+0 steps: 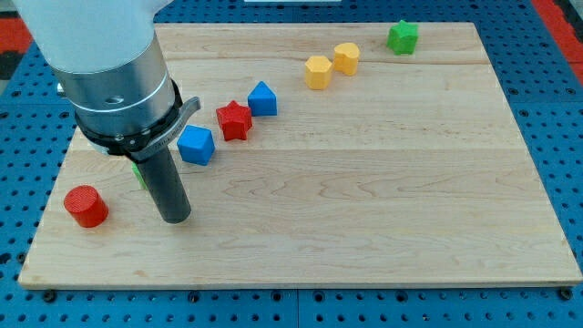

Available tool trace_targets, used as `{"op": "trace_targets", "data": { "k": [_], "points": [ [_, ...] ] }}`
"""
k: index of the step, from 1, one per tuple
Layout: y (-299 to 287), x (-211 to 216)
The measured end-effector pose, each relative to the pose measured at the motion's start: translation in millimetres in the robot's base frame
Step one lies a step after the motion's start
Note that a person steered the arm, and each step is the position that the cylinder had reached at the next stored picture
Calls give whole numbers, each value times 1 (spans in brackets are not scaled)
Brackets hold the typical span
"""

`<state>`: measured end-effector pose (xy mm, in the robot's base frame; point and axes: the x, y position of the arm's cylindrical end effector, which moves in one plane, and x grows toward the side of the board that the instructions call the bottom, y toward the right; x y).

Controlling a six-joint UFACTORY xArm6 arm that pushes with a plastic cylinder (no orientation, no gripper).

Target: Move your arm to the bottom right of the red star

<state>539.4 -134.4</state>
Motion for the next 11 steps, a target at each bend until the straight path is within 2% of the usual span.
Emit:
{"op": "trace_targets", "data": {
  "k": [4,5,6,7,8,9,10,11],
  "points": [
    [5,20],
    [25,22],
    [105,12],
    [216,-9],
    [281,-56],
    [300,-82],
    [302,-139],
    [285,-120]
  ]
}}
